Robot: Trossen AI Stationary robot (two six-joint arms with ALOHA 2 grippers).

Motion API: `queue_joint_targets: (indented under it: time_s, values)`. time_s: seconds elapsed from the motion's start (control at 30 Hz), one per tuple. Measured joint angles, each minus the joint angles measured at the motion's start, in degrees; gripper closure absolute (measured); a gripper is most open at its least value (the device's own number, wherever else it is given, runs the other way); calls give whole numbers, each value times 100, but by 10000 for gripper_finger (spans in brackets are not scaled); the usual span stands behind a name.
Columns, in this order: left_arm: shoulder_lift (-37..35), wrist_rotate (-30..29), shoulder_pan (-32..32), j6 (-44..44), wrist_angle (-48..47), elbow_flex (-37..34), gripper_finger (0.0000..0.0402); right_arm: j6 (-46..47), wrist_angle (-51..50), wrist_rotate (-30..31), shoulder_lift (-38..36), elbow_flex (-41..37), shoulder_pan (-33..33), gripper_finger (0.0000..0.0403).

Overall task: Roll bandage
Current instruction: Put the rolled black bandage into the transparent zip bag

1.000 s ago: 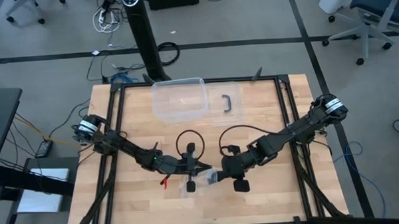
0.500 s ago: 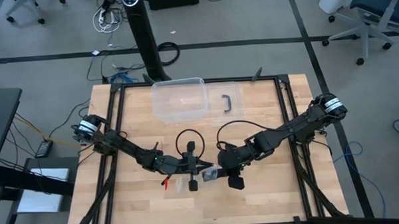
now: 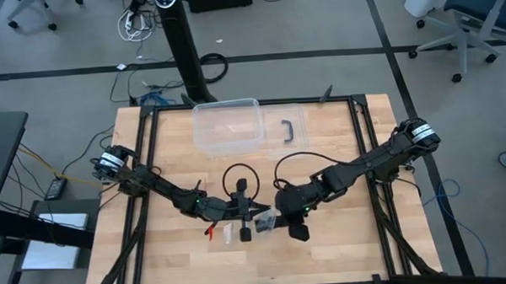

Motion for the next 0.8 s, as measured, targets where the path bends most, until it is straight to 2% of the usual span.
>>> queue_joint_targets:
  time_s: [0.17,0.27,0.33,0.47,0.63,0.8]
  values:
    - [0,0,-18,-1,-10,-3,402,4,-29,-133,0,0,60,307]
    - [15,-173,-96,-43,59,-22,402,134,-371,-172,-8,0,129,335]
    - [170,-445,-179,-81,437,-22,402,224,-606,-167,-9,0,163,355]
    - [620,-647,-224,-65,958,102,402,499,-655,-72,-9,0,147,355]
    - [1061,-1139,-216,48,897,558,402,735,-643,-75,-13,0,8,355]
    - [1115,-1793,-329,539,414,895,402,1045,-1730,350,-11,0,-116,355]
